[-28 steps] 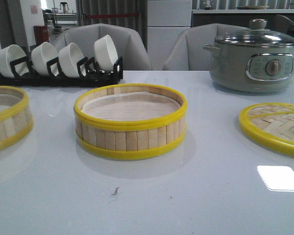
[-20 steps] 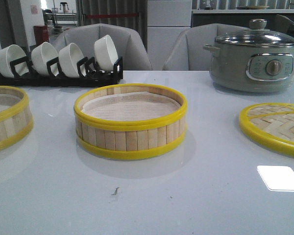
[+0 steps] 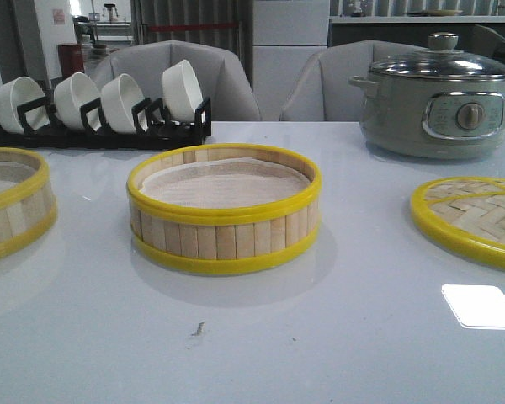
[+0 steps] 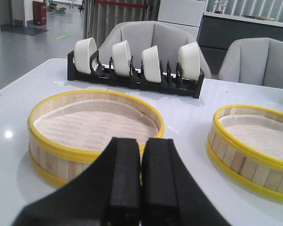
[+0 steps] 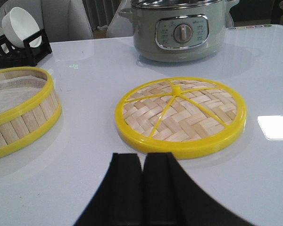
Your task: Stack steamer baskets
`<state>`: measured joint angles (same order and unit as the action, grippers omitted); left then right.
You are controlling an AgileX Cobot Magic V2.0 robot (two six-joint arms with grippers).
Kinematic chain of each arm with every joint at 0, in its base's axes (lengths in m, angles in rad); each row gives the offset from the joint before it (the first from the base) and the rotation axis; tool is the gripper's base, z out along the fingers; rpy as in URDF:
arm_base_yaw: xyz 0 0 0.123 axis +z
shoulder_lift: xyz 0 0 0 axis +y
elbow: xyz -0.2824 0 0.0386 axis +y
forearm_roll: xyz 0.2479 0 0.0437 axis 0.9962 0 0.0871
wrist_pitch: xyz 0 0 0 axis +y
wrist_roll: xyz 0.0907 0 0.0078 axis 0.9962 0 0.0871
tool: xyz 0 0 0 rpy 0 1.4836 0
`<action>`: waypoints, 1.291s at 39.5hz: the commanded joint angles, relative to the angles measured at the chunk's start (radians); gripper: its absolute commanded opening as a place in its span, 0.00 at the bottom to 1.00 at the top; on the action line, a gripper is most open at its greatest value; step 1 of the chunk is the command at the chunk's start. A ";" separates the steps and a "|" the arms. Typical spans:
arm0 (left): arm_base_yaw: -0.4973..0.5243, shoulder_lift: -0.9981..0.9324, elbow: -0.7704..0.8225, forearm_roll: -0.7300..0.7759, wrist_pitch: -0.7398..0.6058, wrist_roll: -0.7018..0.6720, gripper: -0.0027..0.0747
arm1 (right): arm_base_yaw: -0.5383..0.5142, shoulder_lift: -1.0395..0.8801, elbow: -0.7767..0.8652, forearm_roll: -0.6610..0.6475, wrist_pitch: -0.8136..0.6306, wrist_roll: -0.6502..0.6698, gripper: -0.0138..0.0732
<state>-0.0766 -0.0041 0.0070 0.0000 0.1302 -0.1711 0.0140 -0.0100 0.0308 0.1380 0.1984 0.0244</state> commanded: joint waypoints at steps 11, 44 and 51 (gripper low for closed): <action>-0.003 -0.013 0.000 0.000 -0.084 0.001 0.15 | -0.005 -0.020 -0.015 0.003 -0.082 -0.003 0.22; 0.010 0.106 -0.094 0.000 -0.035 0.001 0.15 | -0.005 -0.020 -0.015 0.003 -0.082 -0.003 0.22; 0.015 0.452 -0.453 0.053 0.089 0.001 0.15 | -0.005 -0.020 -0.015 0.003 -0.082 -0.003 0.22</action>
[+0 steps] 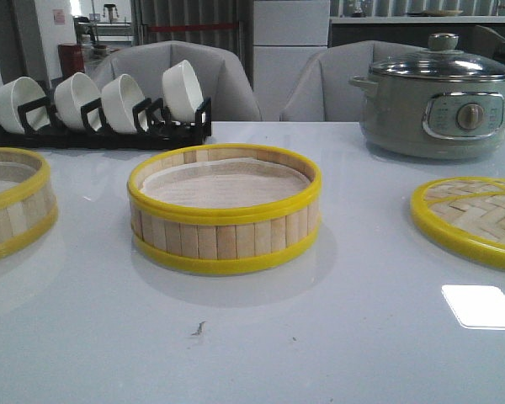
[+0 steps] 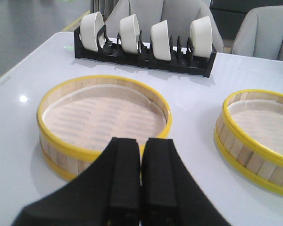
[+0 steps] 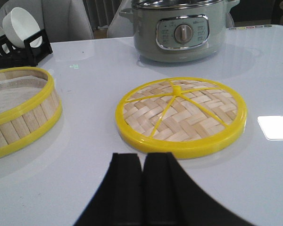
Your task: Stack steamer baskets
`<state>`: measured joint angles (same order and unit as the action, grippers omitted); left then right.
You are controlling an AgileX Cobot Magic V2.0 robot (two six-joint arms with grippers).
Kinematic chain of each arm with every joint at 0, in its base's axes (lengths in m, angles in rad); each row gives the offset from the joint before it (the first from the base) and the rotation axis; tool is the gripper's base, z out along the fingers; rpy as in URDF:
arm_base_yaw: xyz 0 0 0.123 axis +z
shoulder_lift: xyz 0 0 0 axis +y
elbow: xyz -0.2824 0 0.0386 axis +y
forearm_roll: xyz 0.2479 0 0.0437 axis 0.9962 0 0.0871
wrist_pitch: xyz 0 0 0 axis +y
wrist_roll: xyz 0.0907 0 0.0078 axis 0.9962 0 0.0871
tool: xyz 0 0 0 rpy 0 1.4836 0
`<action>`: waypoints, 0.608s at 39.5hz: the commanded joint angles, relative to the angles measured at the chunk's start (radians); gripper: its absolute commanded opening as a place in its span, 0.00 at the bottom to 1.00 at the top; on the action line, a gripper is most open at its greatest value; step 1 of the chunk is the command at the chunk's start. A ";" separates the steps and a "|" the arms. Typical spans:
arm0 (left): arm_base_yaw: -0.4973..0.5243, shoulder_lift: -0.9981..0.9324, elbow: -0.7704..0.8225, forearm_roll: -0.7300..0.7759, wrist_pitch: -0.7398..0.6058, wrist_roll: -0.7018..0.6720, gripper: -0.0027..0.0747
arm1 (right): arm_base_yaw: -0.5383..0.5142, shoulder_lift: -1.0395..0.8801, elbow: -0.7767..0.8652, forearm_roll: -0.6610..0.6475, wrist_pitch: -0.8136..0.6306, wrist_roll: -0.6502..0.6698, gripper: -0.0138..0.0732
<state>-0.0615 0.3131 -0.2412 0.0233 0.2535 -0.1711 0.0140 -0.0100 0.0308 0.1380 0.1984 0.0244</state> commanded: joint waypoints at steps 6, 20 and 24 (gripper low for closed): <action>0.000 0.409 -0.604 0.114 0.177 0.006 0.15 | -0.005 -0.020 -0.015 0.003 -0.082 -0.003 0.22; -0.013 0.758 -1.069 0.134 0.561 0.135 0.15 | -0.005 -0.020 -0.015 0.003 -0.082 -0.003 0.22; -0.013 0.779 -1.071 0.130 0.592 0.135 0.15 | -0.005 -0.020 -0.015 0.003 -0.082 -0.003 0.22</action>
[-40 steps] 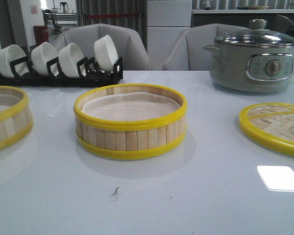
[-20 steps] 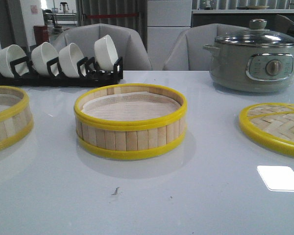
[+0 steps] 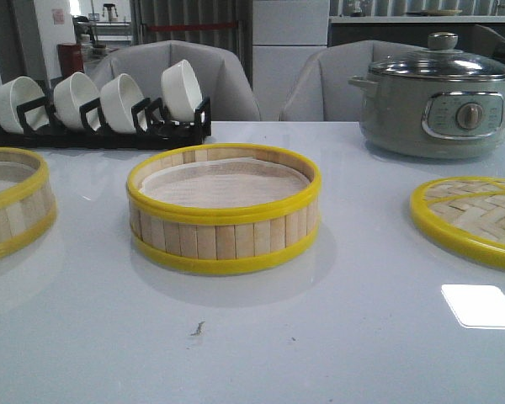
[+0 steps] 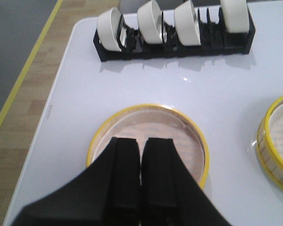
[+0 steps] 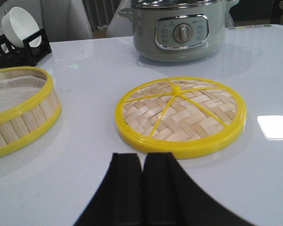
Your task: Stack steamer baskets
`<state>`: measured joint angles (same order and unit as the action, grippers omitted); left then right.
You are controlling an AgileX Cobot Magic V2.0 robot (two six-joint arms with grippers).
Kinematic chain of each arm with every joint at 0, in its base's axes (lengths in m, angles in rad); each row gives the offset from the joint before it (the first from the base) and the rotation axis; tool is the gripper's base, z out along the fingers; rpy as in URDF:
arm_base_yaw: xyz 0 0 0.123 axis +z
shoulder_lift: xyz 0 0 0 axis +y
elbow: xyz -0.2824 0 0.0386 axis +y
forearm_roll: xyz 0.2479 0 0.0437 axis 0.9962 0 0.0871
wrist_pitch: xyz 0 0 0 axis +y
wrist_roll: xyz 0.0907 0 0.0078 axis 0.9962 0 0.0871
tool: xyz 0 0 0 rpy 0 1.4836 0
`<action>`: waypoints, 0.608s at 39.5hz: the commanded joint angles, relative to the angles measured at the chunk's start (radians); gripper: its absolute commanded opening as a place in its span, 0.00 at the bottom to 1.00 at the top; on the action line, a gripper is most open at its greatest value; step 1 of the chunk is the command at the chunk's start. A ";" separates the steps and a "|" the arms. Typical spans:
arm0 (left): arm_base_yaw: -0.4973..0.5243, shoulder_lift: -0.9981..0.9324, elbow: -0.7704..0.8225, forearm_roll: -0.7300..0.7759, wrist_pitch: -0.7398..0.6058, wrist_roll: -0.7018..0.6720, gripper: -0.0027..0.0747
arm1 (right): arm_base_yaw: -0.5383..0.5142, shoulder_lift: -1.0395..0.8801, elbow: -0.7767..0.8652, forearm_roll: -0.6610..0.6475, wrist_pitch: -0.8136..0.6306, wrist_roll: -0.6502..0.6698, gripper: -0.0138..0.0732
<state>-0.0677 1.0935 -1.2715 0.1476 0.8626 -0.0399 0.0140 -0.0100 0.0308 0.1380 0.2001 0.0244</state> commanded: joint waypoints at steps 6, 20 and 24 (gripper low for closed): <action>-0.007 0.003 -0.038 0.003 0.004 0.005 0.15 | -0.005 -0.020 -0.015 0.003 -0.083 -0.003 0.22; -0.007 0.017 -0.038 0.012 0.015 0.007 0.15 | -0.005 -0.020 -0.015 0.003 -0.083 -0.003 0.22; -0.007 0.019 -0.038 0.014 0.026 0.007 0.15 | -0.005 -0.020 -0.015 0.003 -0.083 -0.003 0.22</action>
<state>-0.0677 1.1266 -1.2736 0.1478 0.9488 -0.0309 0.0140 -0.0100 0.0308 0.1380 0.2001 0.0244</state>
